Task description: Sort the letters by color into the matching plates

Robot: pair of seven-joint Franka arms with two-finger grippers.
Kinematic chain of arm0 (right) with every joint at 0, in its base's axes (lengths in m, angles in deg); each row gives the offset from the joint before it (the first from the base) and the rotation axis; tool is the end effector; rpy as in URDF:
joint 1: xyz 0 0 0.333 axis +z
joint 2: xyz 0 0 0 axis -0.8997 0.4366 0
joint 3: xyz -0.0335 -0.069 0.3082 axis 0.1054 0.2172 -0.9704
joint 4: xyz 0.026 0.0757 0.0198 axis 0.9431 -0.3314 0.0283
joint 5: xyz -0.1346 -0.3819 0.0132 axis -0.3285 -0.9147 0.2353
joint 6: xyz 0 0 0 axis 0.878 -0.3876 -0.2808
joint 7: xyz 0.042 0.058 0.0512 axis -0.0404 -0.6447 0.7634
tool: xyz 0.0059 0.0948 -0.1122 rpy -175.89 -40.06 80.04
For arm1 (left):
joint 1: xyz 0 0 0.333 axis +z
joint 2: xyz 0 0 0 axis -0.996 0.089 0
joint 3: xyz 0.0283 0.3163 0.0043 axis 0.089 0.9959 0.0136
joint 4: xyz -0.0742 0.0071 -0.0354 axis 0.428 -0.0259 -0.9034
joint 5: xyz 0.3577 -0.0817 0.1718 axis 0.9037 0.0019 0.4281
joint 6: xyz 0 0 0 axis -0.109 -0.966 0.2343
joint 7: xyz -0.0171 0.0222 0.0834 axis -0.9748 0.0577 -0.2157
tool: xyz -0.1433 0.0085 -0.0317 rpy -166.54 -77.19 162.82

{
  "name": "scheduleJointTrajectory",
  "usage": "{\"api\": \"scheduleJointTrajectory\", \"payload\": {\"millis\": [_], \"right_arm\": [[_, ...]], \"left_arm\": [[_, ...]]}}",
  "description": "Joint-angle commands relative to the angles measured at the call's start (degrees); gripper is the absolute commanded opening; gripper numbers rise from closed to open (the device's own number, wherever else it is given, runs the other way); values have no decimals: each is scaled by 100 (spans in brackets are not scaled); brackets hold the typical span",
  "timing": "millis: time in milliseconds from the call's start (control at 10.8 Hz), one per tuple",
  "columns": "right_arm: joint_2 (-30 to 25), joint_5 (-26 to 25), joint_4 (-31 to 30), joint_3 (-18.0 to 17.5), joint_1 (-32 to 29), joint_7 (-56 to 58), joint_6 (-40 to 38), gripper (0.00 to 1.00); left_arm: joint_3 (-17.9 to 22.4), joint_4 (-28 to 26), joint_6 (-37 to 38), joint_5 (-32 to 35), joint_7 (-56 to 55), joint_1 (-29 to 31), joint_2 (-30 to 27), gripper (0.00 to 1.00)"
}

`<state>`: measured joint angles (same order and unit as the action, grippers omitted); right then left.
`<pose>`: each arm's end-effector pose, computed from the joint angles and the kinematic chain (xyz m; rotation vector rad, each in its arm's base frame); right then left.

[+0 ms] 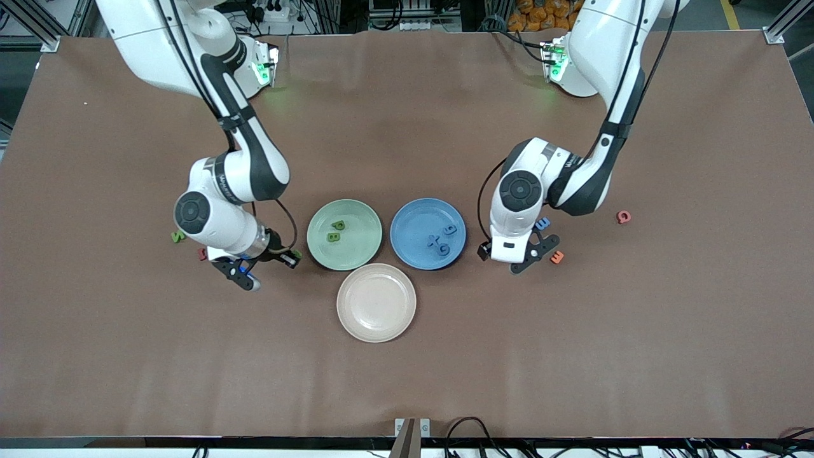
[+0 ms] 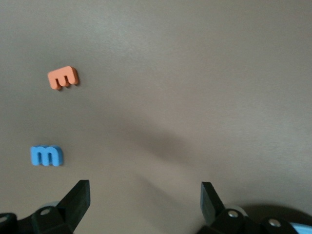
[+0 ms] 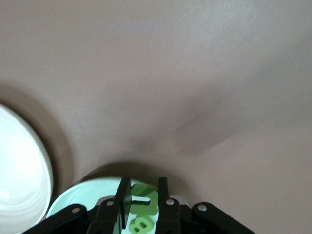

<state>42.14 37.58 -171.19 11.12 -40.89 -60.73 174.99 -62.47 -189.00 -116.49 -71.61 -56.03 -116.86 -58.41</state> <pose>0.6042 0.2198 0.1954 -2.8380 0.8791 0.1427 0.5640 -0.3185 0.1884 -2.8923 -0.8708 -0.0046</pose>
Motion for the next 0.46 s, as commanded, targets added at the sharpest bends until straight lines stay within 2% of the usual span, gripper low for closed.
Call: {"api": "scheduleJointTrajectory", "payload": {"millis": [0,369], "right_arm": [[-5,136,-38,43,462,-533,18,17],[92,136,-30,43,911,-859,26,17]], "left_arm": [[-48,-475,25,134,533,190,-320,100],[-57,-1010,-115,143,1263,471,-575,100]]}}
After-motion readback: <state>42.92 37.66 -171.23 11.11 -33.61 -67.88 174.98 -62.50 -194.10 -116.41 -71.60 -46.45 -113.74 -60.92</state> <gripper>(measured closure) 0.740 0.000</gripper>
